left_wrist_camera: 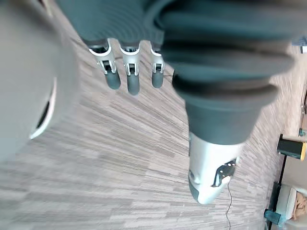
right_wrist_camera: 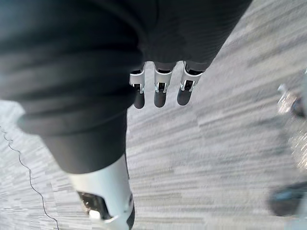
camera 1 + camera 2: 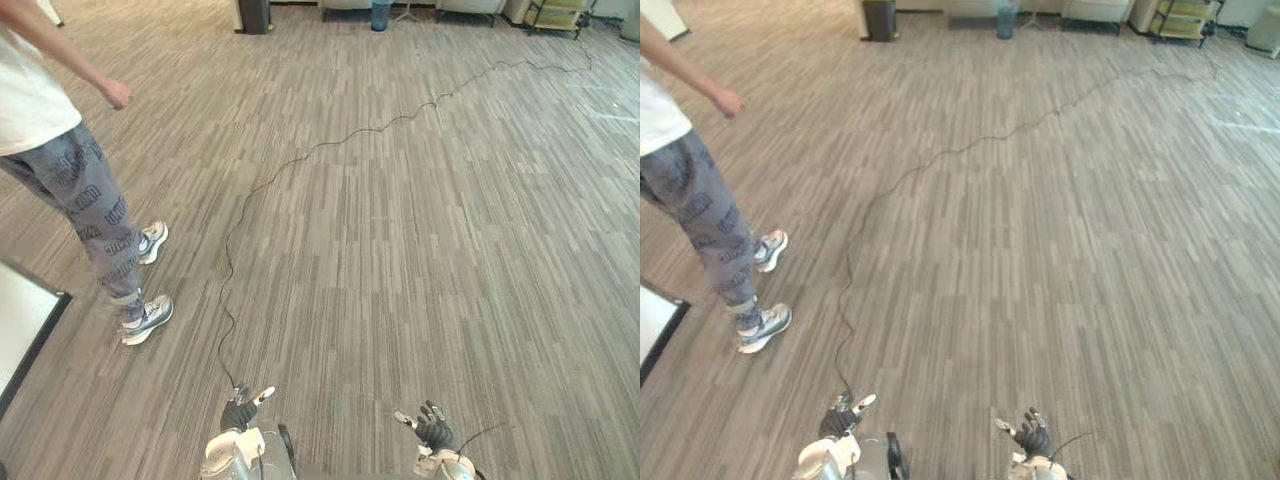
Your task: Pick up cushions and gather them together orderly.
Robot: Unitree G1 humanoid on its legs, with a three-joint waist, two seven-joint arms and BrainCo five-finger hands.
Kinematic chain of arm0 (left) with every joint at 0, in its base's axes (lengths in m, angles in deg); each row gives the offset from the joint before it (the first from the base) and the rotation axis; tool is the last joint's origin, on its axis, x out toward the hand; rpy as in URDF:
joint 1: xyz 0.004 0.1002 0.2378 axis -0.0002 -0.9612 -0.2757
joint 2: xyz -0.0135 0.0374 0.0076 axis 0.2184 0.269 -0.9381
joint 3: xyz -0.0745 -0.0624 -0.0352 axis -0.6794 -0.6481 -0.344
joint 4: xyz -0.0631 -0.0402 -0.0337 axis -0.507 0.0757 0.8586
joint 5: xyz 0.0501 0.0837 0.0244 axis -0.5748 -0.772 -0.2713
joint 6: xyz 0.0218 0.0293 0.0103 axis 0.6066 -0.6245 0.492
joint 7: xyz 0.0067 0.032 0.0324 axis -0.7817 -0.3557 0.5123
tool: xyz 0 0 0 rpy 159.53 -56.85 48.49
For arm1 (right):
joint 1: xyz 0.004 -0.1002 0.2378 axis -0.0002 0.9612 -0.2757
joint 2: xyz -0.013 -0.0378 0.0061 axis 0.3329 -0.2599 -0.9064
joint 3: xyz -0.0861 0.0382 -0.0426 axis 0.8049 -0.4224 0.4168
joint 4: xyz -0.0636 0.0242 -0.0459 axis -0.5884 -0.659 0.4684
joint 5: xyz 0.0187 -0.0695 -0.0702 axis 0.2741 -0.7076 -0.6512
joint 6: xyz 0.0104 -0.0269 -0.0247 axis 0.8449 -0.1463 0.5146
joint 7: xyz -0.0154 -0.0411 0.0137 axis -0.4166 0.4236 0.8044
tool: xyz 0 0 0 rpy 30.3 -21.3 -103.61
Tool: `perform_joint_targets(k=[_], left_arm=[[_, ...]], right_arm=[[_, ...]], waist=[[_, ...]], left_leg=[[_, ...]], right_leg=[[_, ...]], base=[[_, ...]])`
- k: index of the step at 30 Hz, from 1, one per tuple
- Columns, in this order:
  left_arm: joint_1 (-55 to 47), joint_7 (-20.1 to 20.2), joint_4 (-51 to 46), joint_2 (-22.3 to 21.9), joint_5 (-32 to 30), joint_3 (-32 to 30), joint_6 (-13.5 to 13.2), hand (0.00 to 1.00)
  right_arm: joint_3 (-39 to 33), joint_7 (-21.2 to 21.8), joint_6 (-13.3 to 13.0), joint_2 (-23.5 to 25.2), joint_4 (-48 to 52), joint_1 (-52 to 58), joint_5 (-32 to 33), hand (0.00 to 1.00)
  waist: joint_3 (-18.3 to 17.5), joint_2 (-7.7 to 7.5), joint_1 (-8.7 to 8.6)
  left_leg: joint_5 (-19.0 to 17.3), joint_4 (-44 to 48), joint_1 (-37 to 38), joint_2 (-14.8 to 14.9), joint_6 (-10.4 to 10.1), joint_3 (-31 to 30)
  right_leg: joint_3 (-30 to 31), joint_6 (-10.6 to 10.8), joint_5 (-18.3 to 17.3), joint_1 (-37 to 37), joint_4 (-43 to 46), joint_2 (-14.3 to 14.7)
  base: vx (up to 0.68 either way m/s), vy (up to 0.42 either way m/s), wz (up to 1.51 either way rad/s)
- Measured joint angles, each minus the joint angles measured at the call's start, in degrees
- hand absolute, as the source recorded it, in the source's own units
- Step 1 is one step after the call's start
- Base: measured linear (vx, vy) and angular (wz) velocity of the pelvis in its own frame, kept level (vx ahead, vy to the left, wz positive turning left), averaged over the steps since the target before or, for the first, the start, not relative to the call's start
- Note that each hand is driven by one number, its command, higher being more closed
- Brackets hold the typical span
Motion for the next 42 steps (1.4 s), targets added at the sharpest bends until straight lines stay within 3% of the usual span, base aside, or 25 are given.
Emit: perform_joint_targets(k=[1,2,5,6,7,8,9,11,14,16,18,19,20,22,23,25,26,28,30,32,34,35,37,40,42], left_arm=[[0.0,0.0,0.1,0.0,0.2,0.0,-0.1,0.00],[0.4,-0.2,0.1,0.4,0.9,-1.0,-0.7,0.00],[1.0,-1.1,0.4,0.6,1.2,-1.3,-0.7,0.00],[1.4,-1.1,1.2,1.0,1.2,-1.2,-0.7,0.00],[2.2,-1.1,3.1,1.3,1.2,-0.9,-0.5,0.00],[2.5,-1.1,4.1,1.2,1.2,-0.5,-0.5,0.00],[3.5,-1.1,5.6,0.6,1.2,0.5,-0.3,0.00],[4.3,-1.1,7.2,-0.1,1.3,2.6,0.0,0.00],[6.3,-1.0,7.8,0.0,1.3,4.8,0.5,0.00],[7.9,-1.1,9.1,0.1,1.2,5.8,0.5,0.00],[8.2,-1.1,9.3,0.2,1.2,6.7,0.4,0.00],[8.0,-1.0,10.5,0.3,0.9,6.6,0.5,0.00],[8.2,-1.1,10.8,0.4,0.6,6.4,0.5,0.00],[9.5,-1.0,11.6,0.2,-0.1,7.9,0.5,0.00],[6.9,-1.1,10.9,0.2,-0.6,5.7,0.4,0.00],[6.0,-1.1,9.2,0.1,-0.9,3.0,0.5,0.00],[5.2,-1.2,8.1,0.5,-0.9,1.5,0.5,0.00],[3.9,-1.0,6.2,0.1,-0.9,1.7,0.5,0.00],[2.2,-1.0,3.2,0.0,-0.8,1.7,0.2,0.00],[1.9,-1.0,2.5,0.0,-0.7,1.6,-0.4,0.00],[1.9,-1.0,2.4,-0.1,-0.2,1.5,-0.9,0.00],[1.6,-0.9,3.2,-0.1,0.3,1.7,-0.8,0.00],[2.7,-1.1,4.2,0.9,0.5,0.9,-1.0,0.00],[2.3,-1.0,3.2,0.9,0.4,0.9,-1.0,0.00],[2.7,-1.0,4.4,1.1,0.2,1.1,-0.6,0.00]], right_arm=[[0.2,0.0,0.0,0.0,0.0,-0.3,0.0,0.00],[1.6,0.1,0.3,0.0,-0.9,-0.7,0.0,0.00],[1.0,0.3,0.2,0.1,-0.2,-1.3,-0.1,0.00],[1.0,0.3,0.2,0.1,-0.2,-1.2,-0.1,0.00],[1.0,0.6,0.1,0.0,0.0,-1.1,-0.2,0.00],[1.0,0.9,0.0,0.0,0.2,-1.1,-0.3,0.00],[1.3,1.2,0.0,0.0,1.3,-0.7,-0.7,0.00],[1.5,1.3,0.0,0.0,2.6,0.2,-1.1,0.00],[1.3,1.1,0.0,-0.1,4.8,1.4,-1.2,0.00],[0.3,1.1,-0.2,-0.1,5.8,1.4,-1.1,0.00],[-0.5,1.2,-0.4,-0.4,5.4,1.0,-1.2,0.00],[-0.8,1.2,-0.4,-1.3,4.4,-0.9,-1.2,0.00],[-0.9,1.2,-0.5,-1.3,4.3,-1.8,-1.2,0.00],[-1.2,1.6,-0.5,-1.8,4.5,-2.1,-1.2,0.00],[-0.4,2.1,-0.3,-1.4,4.1,-2.3,-1.2,0.00],[0.7,2.2,-0.4,-0.9,3.1,-2.7,-1.2,0.00],[1.9,1.9,0.1,0.1,0.5,-3.4,-1.1,0.00],[3.4,2.1,1.0,0.2,-1.5,-3.3,-1.1,0.00],[3.5,1.5,0.9,0.2,-1.3,-3.9,-1.0,0.00],[3.5,1.2,0.9,0.2,-1.2,-4.7,-1.0,0.00],[3.3,1.2,0.7,0.2,-1.3,-5.2,-1.1,0.00],[2.8,1.1,0.3,0.1,-2.6,-5.1,-1.1,0.00],[3.3,1.3,0.5,0.2,-4.9,-5.6,-1.2,0.00],[1.5,1.1,0.4,0.2,-4.8,-3.4,-1.3,0.00],[1.6,1.4,0.2,0.0,-4.7,-3.4,-1.4,0.00]], waist=[[0.0,0.15,0.00],[-0.3,-1.57,0.77],[-0.4,-3.28,0.93],[-0.4,-3.97,0.92],[0.0,-4.20,0.65],[0.4,-3.79,0.44],[1.5,-2.59,0.12],[2.0,-1.37,-0.70],[2.5,-1.31,-3.66],[2.5,-1.04,-4.26],[2.4,-0.21,-4.45],[1.1,2.42,-3.95],[1.4,2.51,-3.93],[3.3,2.29,-5.67],[2.1,3.42,-5.59],[2.7,7.12,-3.79],[3.4,5.84,-2.19],[3.6,3.98,-1.41],[3.4,2.95,-0.35],[3.8,2.34,0.33],[3.7,2.17,0.72],[3.0,3.13,0.96],[1.5,0.37,1.38],[0.2,-2.24,1.54],[0.4,-2.38,1.23]], left_leg=[[1.7,-2.3,0.0,-0.6,0.4,-0.3],[6.8,-2.2,0.4,-3.5,3.7,-2.2],[-1.5,2.9,3.3,-3.6,5.3,-0.9],[-3.4,2.2,6.8,-4.4,5.3,-0.5],[-5.1,0.3,12.0,-5.5,5.5,-0.3],[-6.2,-1.6,15.7,-5.9,5.1,-0.4],[-8.1,-5.4,22.2,-6.4,3.9,-0.6],[-9.2,-10.5,29.4,-6.9,3.9,-0.8],[-10.2,-17.2,37.7,-7.4,2.5,-3.4],[-10.5,-21.9,43.3,-6.8,1.6,-4.6],[-10.3,-24.8,48.4,-6.0,1.4,-6.6],[-8.2,-24.1,49.2,-2.4,-1.7,-8.7],[-5.8,-22.5,48.9,-2.1,-3.1,-10.1],[5.0,-12.4,47.7,-3.3,-1.3,-15.0],[17.0,4.2,41.9,-1.3,-2.4,-16.8],[14.2,28.5,31.1,4.1,-2.8,-17.4],[10.1,36.2,25.1,4.9,-2.5,-15.8],[6.5,35.3,17.5,4.8,-1.9,-13.5],[2.0,22.4,9.8,4.3,-1.2,-8.4],[1.4,9.5,6.6,1.7,-0.6,-7.4],[6.7,-8.7,5.0,-2.7,-1.1,-8.3],[13.8,-13.9,4.7,-3.6,-1.4,-11.4],[12.8,-12.7,6.0,-6.3,1.4,-11.1],[2.2,-3.1,8.2,-7.0,3.7,-7.9],[-3.2,-2.2,13.7,-7.7,3.5,-6.4]], right_leg=[[0.4,0.8,0.2,0.3,0.0,-0.2],[3.9,4.1,0.7,1.0,0.8,-2.8],[9.4,6.2,6.8,-1.6,12.3,-4.1],[10.6,7.4,10.0,-4.0,20.8,-4.3],[11.5,10.9,10.3,-8.2,34.5,-3.8],[10.9,11.8,10.0,-11.2,42.4,-3.3],[8.7,10.5,8.8,-16.8,53.4,-2.0],[3.2,7.1,6.6,-24.7,59.6,-1.0],[-4.9,5.0,4.2,-38.1,51.7,-0.3],[-9.4,4.2,7.4,-44.1,35.1,-0.6],[-12.1,-1.0,18.8,-45.2,23.6,0.3],[-13.3,-5.4,17.7,-45.0,27.0,1.9],[-13.6,-5.9,15.8,-45.2,29.7,1.0],[-15.2,-5.6,11.3,-44.6,41.5,-3.1],[-15.7,-6.4,8.0,-36.4,28.2,1.2],[-13.8,-6.7,7.1,-27.9,22.0,7.7],[-11.8,-7.6,5.7,-22.1,19.2,8.4],[-9.2,-7.1,5.5,-15.0,13.1,8.5],[-4.5,-6.2,6.0,-7.0,5.3,8.4],[-1.0,-5.8,5.8,-2.1,2.4,7.1],[3.2,-3.3,4.2,2.3,1.1,4.9],[6.4,-3.1,4.0,3.5,0.6,5.3],[11.6,-3.2,6.6,2.9,2.9,2.0],[15.8,2.4,10.6,1.4,14.0,-0.8],[15.0,11.9,15.9,-5.2,33.0,-1.1]], base=[[0.81,0.339,-0.72],[0.64,0.280,-0.43],[0.77,0.360,-0.35],[0.69,0.286,-0.31],[0.62,0.198,-0.39],[0.70,0.189,-0.57],[0.54,0.126,-0.44],[0.55,0.105,-0.08],[0.64,0.030,0.52],[0.69,-0.097,0.67],[0.86,-0.146,0.53],[0.92,-0.179,0.28],[0.91,-0.216,0.35],[0.80,-0.299,0.49],[0.69,-0.344,-0.09],[0.80,-0.188,-0.85],[0.77,-0.061,-0.88],[0.71,-0.056,-0.64],[0.78,0.043,-0.96],[0.75,0.144,-1.11],[0.76,0.256,-1.10],[0.79,0.365,-1.00],[0.85,0.424,-0.65],[0.79,0.361,-0.35],[0.73,0.245,-0.68]])
